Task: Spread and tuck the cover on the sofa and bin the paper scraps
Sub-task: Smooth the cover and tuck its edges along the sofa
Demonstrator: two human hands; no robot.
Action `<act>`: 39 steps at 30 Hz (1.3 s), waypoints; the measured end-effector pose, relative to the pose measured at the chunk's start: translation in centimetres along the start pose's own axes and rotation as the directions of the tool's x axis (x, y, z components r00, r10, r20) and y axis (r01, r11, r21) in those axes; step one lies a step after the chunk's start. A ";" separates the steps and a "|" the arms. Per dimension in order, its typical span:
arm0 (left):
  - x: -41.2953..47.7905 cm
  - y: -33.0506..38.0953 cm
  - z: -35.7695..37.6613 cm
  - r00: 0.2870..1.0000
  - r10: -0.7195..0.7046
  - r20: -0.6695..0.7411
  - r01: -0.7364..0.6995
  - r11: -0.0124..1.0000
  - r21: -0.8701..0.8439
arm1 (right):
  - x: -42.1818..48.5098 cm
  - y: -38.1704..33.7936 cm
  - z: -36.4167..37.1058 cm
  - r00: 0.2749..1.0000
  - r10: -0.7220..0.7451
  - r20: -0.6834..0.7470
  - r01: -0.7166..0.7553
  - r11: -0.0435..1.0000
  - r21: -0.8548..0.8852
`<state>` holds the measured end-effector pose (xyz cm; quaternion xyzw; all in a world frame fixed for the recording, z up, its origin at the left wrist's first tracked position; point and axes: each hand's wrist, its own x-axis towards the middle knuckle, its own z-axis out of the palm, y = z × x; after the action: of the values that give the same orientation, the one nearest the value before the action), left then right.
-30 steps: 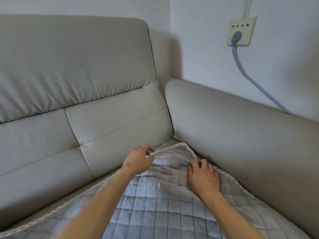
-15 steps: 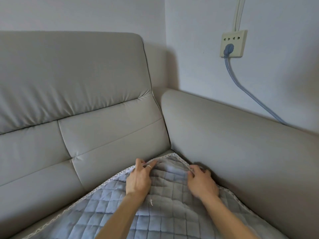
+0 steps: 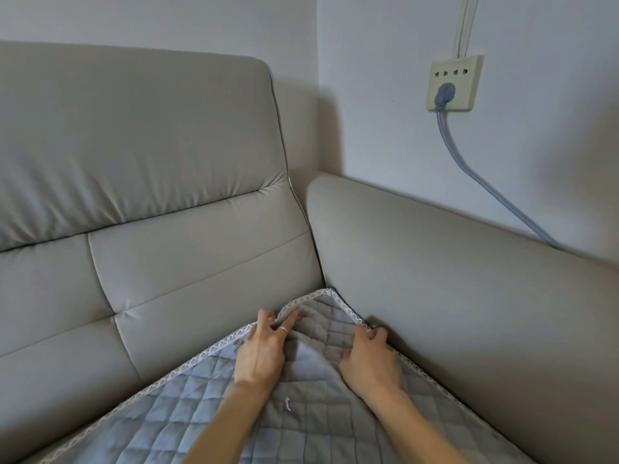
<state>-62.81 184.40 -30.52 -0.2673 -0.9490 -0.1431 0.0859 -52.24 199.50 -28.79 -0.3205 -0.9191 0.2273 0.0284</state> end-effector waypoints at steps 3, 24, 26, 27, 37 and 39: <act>0.9 0.2 0.4 0.998 0.061 -0.003 -0.060 0.993 0.100 | 0.9 0.5 -0.7 1.000 -0.014 -0.014 0.014 1.000 -0.010; 2.7 0.3 3.1 0.925 -0.026 0.380 0.044 0.998 -0.039 | 6.4 1.9 3.4 0.978 -0.142 0.151 0.168 0.969 -0.182; 2.8 0.2 2.2 0.918 -0.029 0.395 0.039 0.999 -0.018 | 6.0 1.4 2.9 0.979 -0.121 0.162 0.151 0.970 -0.188; 2.3 0.0 2.0 0.915 -0.038 0.401 0.050 0.999 -0.019 | 5.5 1.2 2.6 0.976 -0.120 0.181 0.158 0.964 -0.215; 0.0 -1.4 0.9 0.910 -0.041 0.413 0.049 0.999 -0.011 | 6.7 -4.1 2.9 0.914 -0.375 0.154 0.380 0.925 -0.002; 0.5 -0.9 1.7 0.899 0.008 0.438 0.010 0.999 -0.039 | 8.2 -3.1 3.7 0.932 -0.315 0.178 0.334 0.939 -0.084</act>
<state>-63.86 184.40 -32.17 -0.2939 -0.9411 -0.0985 -0.1350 -61.27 200.83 -31.49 -0.1457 -0.9700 0.1925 -0.0275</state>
